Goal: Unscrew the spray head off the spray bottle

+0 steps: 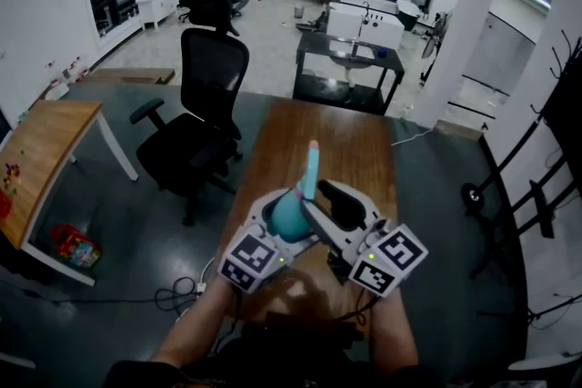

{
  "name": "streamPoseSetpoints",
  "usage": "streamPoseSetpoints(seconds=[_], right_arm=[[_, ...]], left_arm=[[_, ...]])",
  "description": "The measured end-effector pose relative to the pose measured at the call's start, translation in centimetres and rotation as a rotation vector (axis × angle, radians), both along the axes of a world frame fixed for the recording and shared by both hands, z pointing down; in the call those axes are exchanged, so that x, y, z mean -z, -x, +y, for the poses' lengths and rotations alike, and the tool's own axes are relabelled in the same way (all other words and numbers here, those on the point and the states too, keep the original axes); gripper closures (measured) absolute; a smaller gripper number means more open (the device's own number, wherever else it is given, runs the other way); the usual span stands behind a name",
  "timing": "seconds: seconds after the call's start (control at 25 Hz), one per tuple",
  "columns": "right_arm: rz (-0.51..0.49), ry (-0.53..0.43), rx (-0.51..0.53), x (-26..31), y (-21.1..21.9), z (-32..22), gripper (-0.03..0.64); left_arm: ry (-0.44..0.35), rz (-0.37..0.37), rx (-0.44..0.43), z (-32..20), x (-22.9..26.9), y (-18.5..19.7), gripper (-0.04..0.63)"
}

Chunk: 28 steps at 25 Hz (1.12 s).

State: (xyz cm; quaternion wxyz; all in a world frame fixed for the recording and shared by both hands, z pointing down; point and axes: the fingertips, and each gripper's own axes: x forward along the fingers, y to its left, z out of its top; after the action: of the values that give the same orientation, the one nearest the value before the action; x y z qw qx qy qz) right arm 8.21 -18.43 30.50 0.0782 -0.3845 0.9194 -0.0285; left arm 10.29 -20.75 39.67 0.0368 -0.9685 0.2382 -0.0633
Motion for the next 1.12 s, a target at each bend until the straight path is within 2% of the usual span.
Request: streamPoseSetpoints(seconds=[0.16,0.2,0.36,0.68,0.88,1.12], right_arm=[[-0.006,0.026,-0.040,-0.5,0.2,-0.9,0.443],[-0.001,0.028,-0.049,-0.6,0.2,-1.0,0.466],[0.002,0.023,-0.024,-0.7,0.2,-0.8,0.477],[0.015,0.004,0.099,-0.4,0.3,0.6,0.479],[0.000,-0.015,0.217,-0.2,0.3,2.1,0.479],[0.012,-0.040,0.340,-0.2,0.7,3.6,0.479]], left_arm=[[-0.011,-0.046,0.042,-0.4,-0.7,0.1,0.158],[-0.012,-0.051,0.042,-0.4,-0.7,0.2,0.158],[-0.009,-0.048,0.010,0.1,-0.7,0.0,0.158],[0.020,-0.032,-0.167,2.1,-0.4,-0.4,0.158],[0.036,-0.025,-0.315,4.3,-0.1,-0.4,0.158],[0.051,-0.020,-0.442,6.2,0.1,-0.1,0.158]])
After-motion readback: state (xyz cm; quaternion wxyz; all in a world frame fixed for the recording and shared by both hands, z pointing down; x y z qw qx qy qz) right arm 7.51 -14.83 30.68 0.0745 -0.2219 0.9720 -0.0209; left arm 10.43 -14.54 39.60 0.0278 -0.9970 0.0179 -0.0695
